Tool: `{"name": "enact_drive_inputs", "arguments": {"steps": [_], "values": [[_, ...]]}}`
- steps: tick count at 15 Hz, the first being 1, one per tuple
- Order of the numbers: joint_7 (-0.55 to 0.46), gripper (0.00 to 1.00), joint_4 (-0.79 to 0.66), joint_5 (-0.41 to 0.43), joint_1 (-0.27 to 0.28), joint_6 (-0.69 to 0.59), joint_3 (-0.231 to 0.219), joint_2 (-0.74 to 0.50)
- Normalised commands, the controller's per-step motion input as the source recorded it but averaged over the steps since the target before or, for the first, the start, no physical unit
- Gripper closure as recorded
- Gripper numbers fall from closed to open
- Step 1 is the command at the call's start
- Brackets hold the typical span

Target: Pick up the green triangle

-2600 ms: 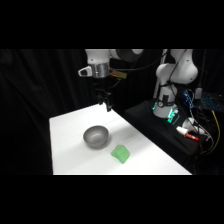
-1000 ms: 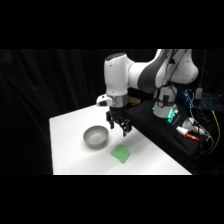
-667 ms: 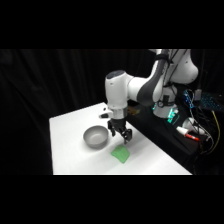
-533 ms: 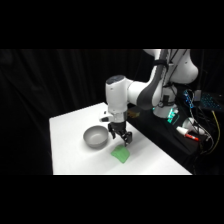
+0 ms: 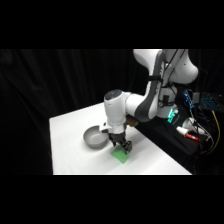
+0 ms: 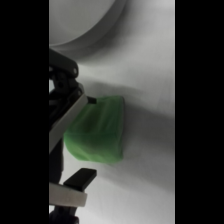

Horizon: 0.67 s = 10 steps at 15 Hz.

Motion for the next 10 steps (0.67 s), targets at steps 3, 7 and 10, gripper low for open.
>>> {"name": "enact_drive_inputs", "arguments": {"steps": [3,7,10], "values": [[-0.16,0.25,0.19,0.011,-0.132,0.09,0.101,0.23],[-0.13,0.51,0.14,-0.020,-0.114,0.09,0.078,0.14],[-0.10,0.69,0.12,-0.033,-0.099,0.05,0.060,0.10]]}}
